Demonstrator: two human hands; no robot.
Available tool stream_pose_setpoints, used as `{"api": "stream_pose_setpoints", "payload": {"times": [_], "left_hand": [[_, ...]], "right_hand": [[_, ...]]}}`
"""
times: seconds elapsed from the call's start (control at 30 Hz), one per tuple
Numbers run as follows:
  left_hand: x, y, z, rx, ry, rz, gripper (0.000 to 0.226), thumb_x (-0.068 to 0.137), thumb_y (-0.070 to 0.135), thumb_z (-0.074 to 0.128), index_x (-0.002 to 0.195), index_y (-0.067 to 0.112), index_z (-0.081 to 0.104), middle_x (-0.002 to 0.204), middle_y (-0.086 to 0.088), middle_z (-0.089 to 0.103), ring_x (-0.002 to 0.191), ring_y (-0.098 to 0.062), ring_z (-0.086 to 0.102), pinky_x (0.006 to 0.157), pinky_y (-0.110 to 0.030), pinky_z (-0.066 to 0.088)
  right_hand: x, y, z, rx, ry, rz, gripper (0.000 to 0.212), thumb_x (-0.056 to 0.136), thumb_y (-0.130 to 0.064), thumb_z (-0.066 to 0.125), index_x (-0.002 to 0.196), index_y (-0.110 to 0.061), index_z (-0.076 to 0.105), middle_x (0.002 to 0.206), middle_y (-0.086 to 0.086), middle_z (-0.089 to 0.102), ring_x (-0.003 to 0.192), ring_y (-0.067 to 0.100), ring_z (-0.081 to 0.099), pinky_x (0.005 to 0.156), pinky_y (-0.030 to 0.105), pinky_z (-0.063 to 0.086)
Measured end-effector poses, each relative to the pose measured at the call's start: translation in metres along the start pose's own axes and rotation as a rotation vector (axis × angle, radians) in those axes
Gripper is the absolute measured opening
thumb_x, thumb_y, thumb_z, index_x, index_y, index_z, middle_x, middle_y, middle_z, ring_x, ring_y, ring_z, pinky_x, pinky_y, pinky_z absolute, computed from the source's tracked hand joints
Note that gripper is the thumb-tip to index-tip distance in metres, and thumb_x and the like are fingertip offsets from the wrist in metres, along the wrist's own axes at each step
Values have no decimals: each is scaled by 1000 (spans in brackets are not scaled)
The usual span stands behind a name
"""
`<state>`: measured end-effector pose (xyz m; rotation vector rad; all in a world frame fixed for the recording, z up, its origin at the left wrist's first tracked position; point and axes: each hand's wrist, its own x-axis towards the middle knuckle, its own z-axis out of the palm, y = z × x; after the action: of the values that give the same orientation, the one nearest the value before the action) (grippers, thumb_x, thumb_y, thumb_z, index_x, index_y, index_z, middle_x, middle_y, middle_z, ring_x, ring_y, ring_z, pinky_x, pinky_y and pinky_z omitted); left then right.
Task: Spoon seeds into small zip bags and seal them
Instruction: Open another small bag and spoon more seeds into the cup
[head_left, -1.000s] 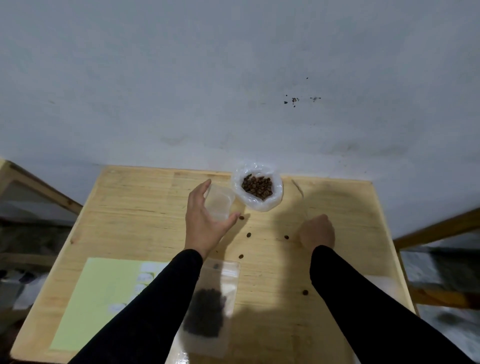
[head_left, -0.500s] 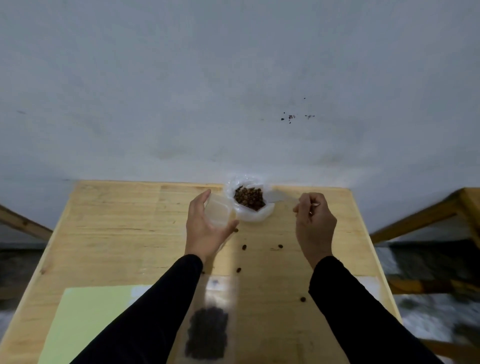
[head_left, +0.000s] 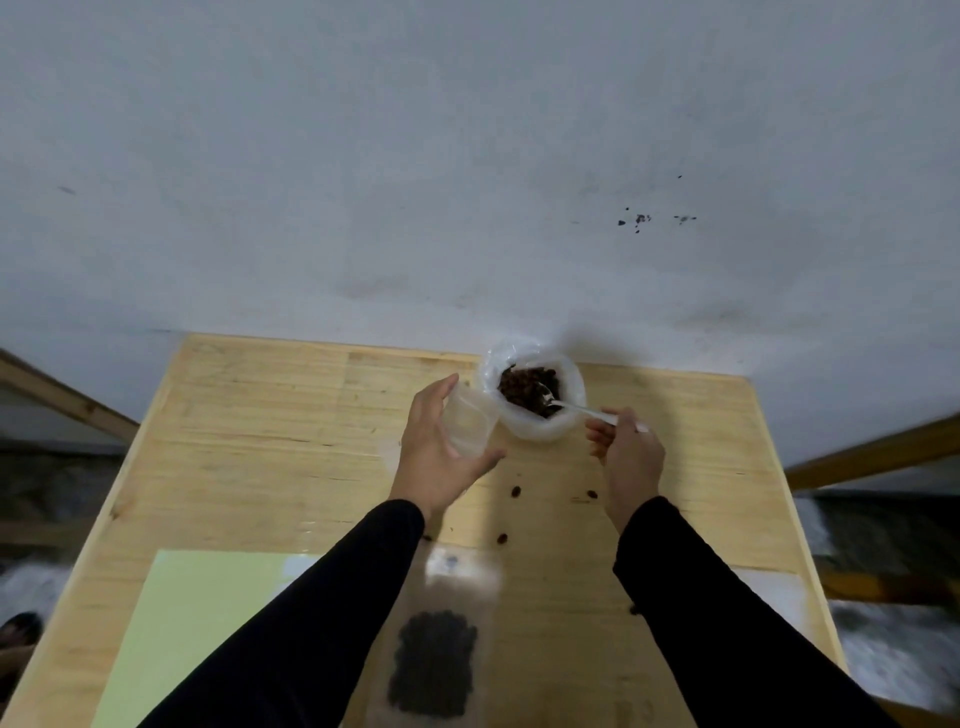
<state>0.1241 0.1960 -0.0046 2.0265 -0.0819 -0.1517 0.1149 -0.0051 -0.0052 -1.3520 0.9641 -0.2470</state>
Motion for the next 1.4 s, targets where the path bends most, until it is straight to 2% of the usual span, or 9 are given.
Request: {"api": "stream_pose_setpoints", "payload": {"times": [0.37, 0.47, 0.6, 0.7, 0.8, 0.9, 1.0, 1.13, 1.4], "left_hand": [[12, 6, 13, -60, -36, -13, 97, 62, 31, 88, 141, 27, 32, 134, 15, 32, 122, 0, 35, 85, 8, 23], [16, 10, 17, -60, -48, -14, 98, 62, 32, 87, 142, 26, 31, 137, 13, 33, 121, -1, 36, 89, 5, 25], [17, 13, 20, -48, -47, 5, 97, 63, 31, 86, 142, 26, 30, 141, 7, 34, 125, -6, 36, 105, -19, 30], [17, 11, 19, -59, -38, -7, 96, 64, 30, 86, 142, 27, 30, 140, 9, 33, 125, -3, 34, 100, -14, 27], [14, 9, 19, -61, -29, -5, 95, 66, 31, 85, 142, 26, 30, 137, 13, 32, 124, 0, 32, 98, -10, 25], [13, 8, 21, -53, -25, 3, 94, 67, 34, 85, 142, 26, 30, 137, 13, 32, 125, 1, 32, 99, -7, 24], [14, 7, 23, -46, -32, -3, 94, 66, 34, 85, 142, 25, 30, 140, 10, 32, 127, -1, 33, 103, -13, 25], [15, 7, 25, -31, -39, -10, 93, 67, 31, 85, 142, 27, 30, 140, 10, 33, 127, 0, 33, 100, -8, 24], [18, 8, 24, -53, -45, -11, 94, 66, 33, 85, 142, 27, 29, 141, 9, 31, 127, -2, 32, 100, -14, 26]], "right_hand": [[-24, -62, -8, 81, -108, -45, 24, 100, -19, 39, 83, -8, 52, 67, 10, 61, 53, 15, 51, 43, 23, 38], [-34, -66, -4, -99, -180, -213, 27, 100, -21, 40, 81, -11, 57, 66, 6, 63, 50, 12, 53, 44, 24, 40], [-42, -67, -1, -270, -253, -534, 25, 99, -18, 41, 83, -22, 59, 70, 0, 65, 56, 6, 57, 47, 19, 44], [-33, -65, -5, -274, -129, -636, 23, 100, -18, 41, 87, -19, 60, 69, 0, 63, 59, 5, 55, 57, 20, 47], [-17, -52, -7, -465, -25, -706, 27, 97, -23, 39, 91, -9, 61, 69, 2, 64, 59, 9, 53, 57, 7, 37], [-10, -29, -3, -534, -29, -627, 27, 98, -22, 41, 93, -7, 63, 70, 2, 65, 63, 16, 57, 62, 18, 38], [-6, -9, 6, -412, -34, -329, 24, 99, -20, 40, 92, -10, 61, 73, 1, 67, 64, 17, 62, 60, 30, 51], [0, -1, 13, -71, -89, 41, 25, 98, -16, 41, 102, 0, 60, 72, 8, 67, 48, 7, 60, 40, 18, 46], [5, -45, -1, 21, -38, -35, 21, 97, -16, 43, 88, -5, 58, 66, 7, 65, 45, 6, 58, 37, 18, 41]]}}
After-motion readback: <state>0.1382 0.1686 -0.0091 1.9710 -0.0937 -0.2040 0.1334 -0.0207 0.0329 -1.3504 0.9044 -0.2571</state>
